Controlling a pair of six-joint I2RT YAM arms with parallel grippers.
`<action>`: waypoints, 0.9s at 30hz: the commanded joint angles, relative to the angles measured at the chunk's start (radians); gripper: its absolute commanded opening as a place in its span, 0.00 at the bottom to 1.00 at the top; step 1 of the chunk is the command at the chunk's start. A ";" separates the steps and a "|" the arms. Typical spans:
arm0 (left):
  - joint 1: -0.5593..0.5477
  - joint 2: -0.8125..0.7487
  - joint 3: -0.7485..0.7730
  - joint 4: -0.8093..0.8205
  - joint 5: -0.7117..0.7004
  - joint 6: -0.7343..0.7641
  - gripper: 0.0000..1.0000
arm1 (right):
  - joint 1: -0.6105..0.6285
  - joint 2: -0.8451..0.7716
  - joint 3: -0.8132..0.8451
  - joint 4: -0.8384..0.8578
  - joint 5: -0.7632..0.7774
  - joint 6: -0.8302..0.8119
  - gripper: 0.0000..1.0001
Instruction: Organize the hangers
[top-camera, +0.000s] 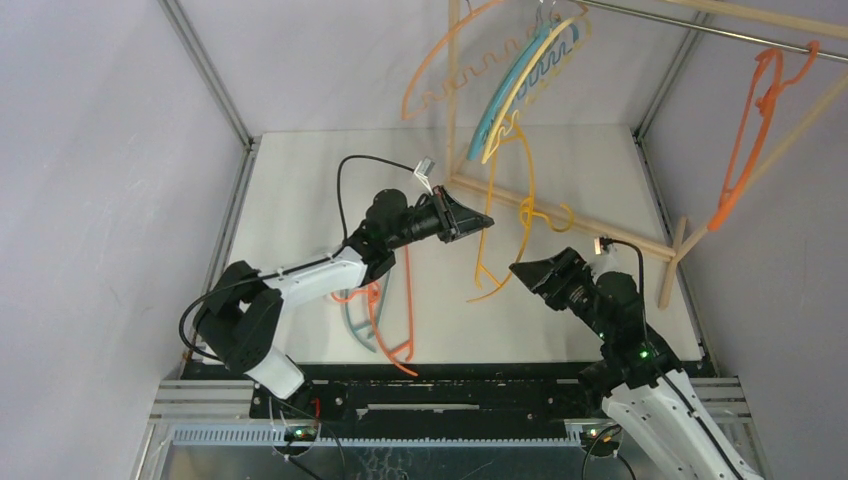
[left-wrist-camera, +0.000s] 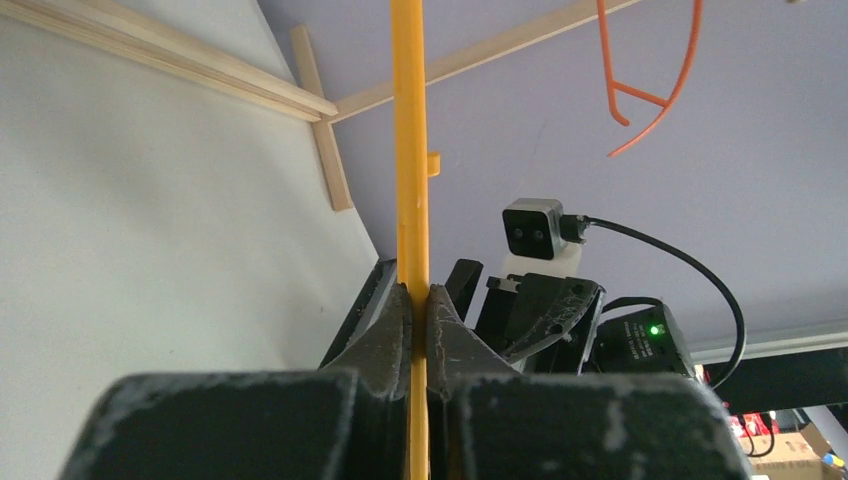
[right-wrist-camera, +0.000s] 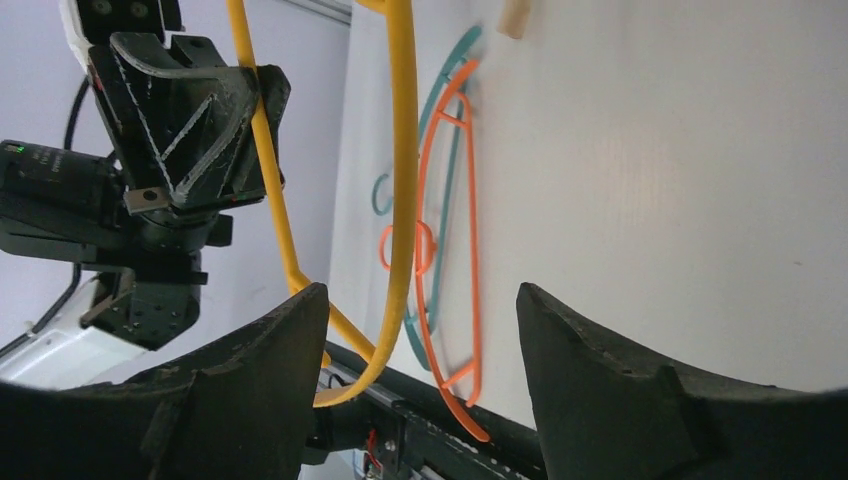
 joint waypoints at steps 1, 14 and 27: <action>0.007 -0.060 -0.015 0.100 0.002 -0.022 0.00 | -0.005 0.017 -0.026 0.206 -0.030 0.056 0.76; 0.010 -0.032 -0.022 0.210 -0.013 -0.090 0.00 | 0.000 0.207 -0.064 0.503 -0.152 0.110 0.56; 0.018 0.003 -0.035 0.106 0.021 0.005 0.19 | 0.002 0.103 0.095 0.123 -0.053 -0.094 0.00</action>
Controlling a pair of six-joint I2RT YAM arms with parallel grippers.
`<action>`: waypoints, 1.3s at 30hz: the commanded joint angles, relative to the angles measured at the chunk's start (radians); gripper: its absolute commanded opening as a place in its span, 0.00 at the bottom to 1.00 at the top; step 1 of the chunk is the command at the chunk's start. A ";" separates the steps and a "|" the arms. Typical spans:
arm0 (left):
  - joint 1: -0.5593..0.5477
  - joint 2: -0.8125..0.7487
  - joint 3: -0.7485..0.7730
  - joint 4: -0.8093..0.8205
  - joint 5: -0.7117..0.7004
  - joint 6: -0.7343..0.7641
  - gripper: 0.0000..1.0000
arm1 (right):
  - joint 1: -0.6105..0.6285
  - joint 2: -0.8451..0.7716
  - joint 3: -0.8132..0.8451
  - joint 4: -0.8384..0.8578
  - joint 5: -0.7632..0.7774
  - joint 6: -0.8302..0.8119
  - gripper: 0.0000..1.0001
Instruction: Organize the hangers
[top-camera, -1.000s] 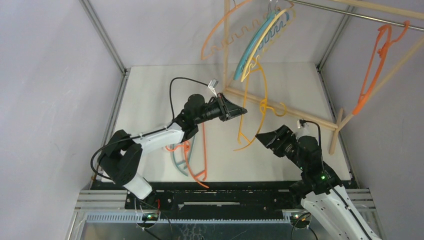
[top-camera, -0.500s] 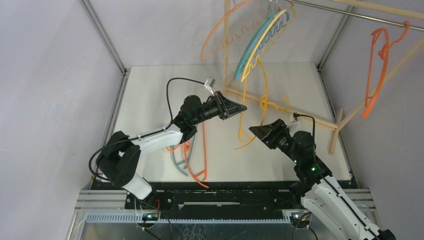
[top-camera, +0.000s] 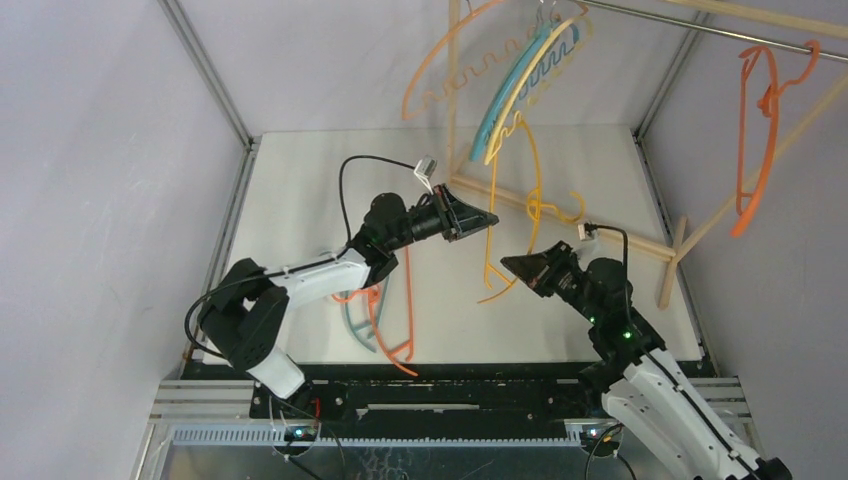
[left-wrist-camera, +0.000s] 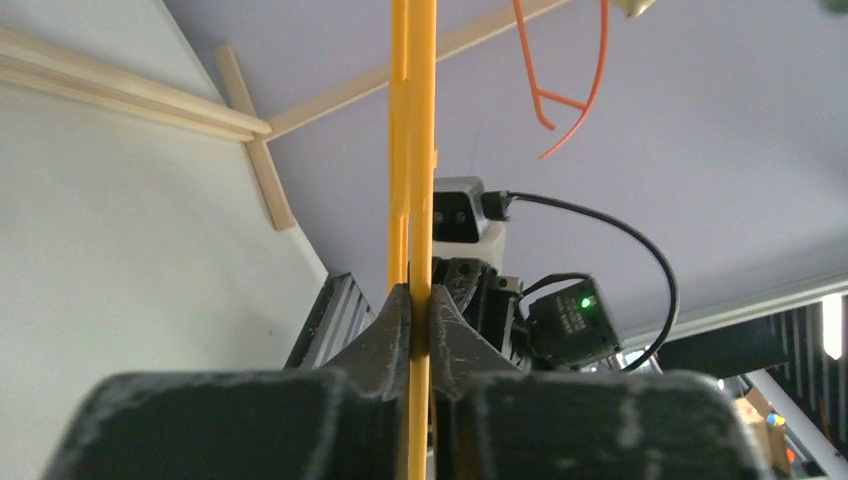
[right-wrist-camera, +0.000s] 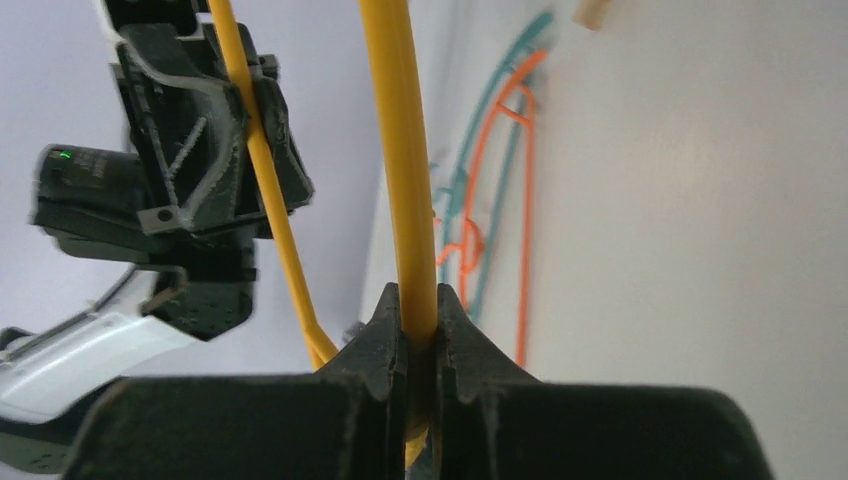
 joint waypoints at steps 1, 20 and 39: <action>0.020 -0.040 -0.013 -0.153 -0.002 0.138 0.22 | 0.007 -0.075 0.180 -0.298 0.123 -0.175 0.00; 0.091 -0.452 -0.106 -0.949 -0.241 0.636 0.58 | -0.007 0.115 0.437 -0.895 0.500 -0.412 0.00; 0.111 -0.551 -0.121 -1.018 -0.241 0.679 0.57 | -0.319 0.490 0.884 -0.874 0.747 -0.825 0.00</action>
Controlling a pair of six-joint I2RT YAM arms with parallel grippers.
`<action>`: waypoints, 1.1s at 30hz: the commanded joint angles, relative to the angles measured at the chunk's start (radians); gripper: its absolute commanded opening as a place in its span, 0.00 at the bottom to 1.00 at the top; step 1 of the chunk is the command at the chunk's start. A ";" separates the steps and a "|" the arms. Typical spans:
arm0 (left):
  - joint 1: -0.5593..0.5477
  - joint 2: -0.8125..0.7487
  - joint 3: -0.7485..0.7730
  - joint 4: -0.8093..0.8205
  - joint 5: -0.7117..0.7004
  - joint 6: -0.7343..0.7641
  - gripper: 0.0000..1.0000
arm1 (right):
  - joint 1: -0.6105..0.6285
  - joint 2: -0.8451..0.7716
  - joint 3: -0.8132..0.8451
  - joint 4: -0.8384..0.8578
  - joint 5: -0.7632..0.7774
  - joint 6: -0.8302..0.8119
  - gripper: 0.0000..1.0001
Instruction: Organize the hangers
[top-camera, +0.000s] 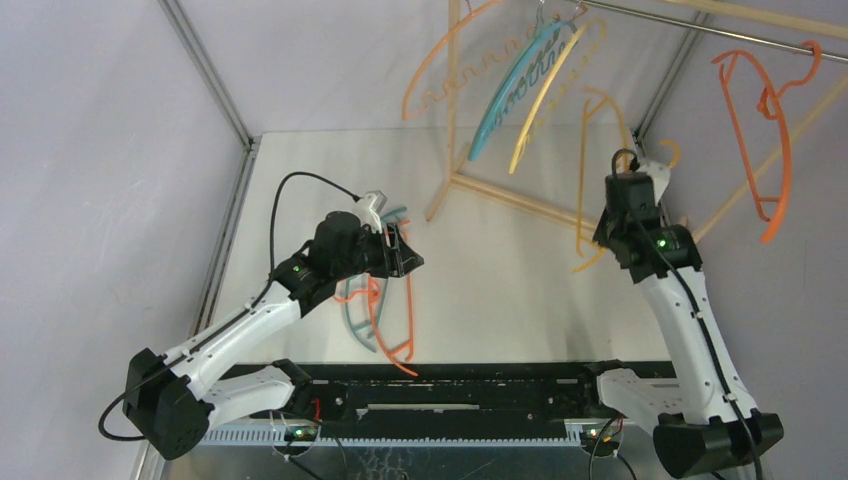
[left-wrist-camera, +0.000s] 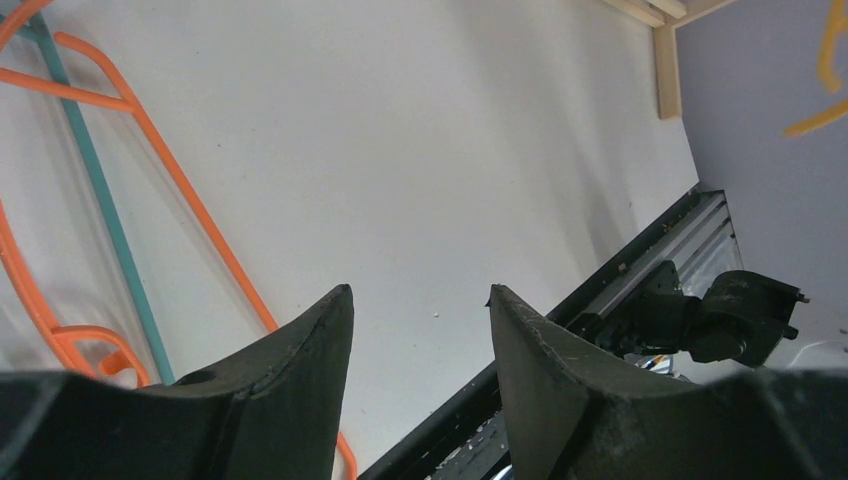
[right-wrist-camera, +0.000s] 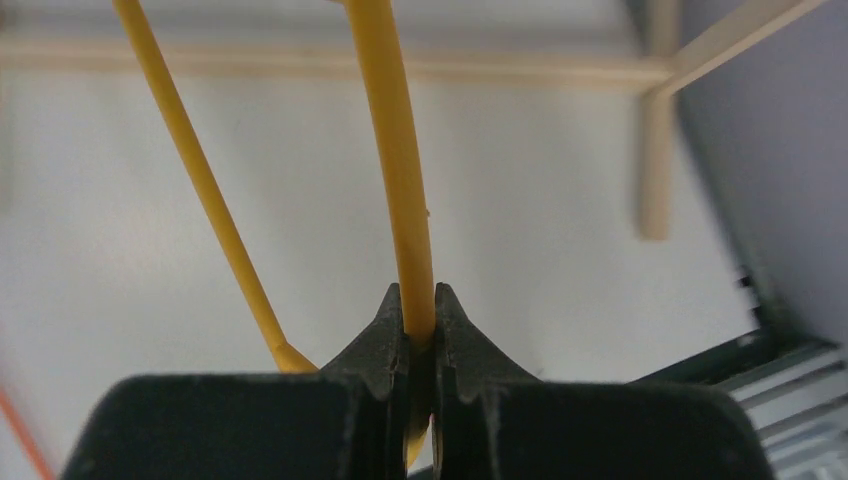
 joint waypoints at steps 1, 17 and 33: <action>0.014 -0.018 0.021 0.000 0.023 0.038 0.57 | -0.091 0.073 0.178 0.086 0.135 -0.206 0.00; 0.050 0.030 0.058 -0.035 0.056 0.079 0.56 | -0.146 0.315 0.578 0.189 0.234 -0.327 0.00; 0.092 0.108 0.054 0.039 0.119 0.064 0.56 | -0.121 0.312 0.614 0.199 0.265 -0.355 0.00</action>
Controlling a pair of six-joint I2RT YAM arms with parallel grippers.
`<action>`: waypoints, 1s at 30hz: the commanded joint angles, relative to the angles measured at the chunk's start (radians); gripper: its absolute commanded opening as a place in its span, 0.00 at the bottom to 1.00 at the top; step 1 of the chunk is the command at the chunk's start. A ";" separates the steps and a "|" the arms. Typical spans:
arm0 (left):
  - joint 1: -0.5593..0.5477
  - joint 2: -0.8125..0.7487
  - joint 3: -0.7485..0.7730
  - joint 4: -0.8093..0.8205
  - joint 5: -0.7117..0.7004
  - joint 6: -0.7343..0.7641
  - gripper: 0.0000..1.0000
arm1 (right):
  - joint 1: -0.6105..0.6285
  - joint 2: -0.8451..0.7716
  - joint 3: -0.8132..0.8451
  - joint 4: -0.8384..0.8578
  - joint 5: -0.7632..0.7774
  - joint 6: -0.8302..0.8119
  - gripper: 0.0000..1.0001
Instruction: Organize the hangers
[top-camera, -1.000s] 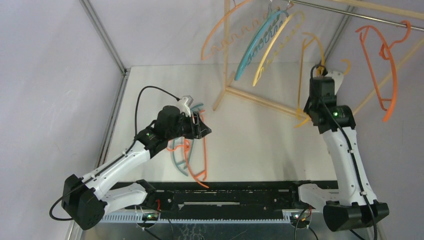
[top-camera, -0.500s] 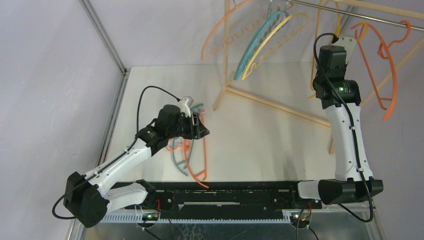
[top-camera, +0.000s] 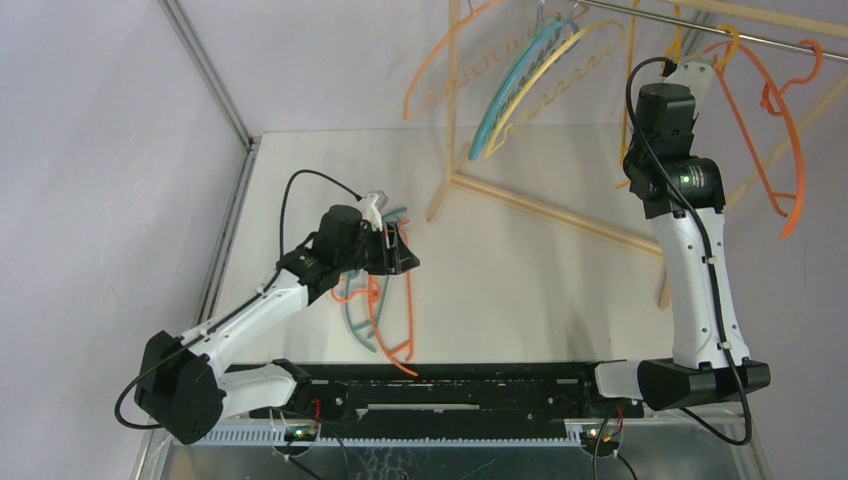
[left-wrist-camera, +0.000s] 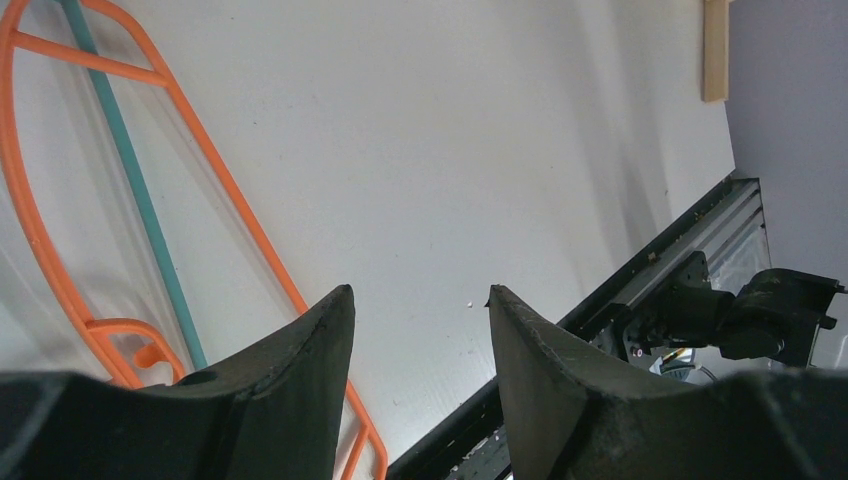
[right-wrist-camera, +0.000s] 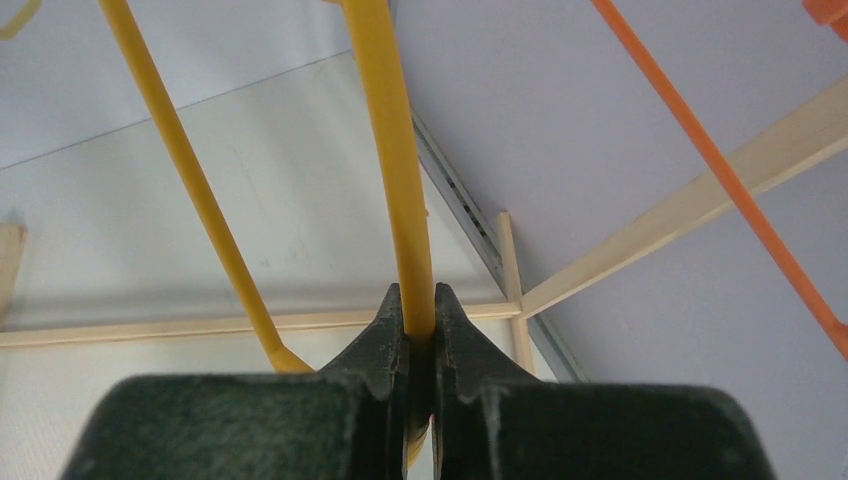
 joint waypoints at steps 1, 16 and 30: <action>0.011 0.021 0.055 0.054 0.040 0.016 0.56 | -0.023 -0.010 0.024 0.064 0.012 -0.025 0.00; 0.043 -0.019 0.005 0.059 0.040 0.009 0.56 | -0.197 0.115 0.062 0.078 -0.096 -0.042 0.00; 0.047 0.007 0.007 0.092 0.045 -0.021 0.56 | -0.348 0.036 -0.064 0.113 -0.184 -0.033 0.00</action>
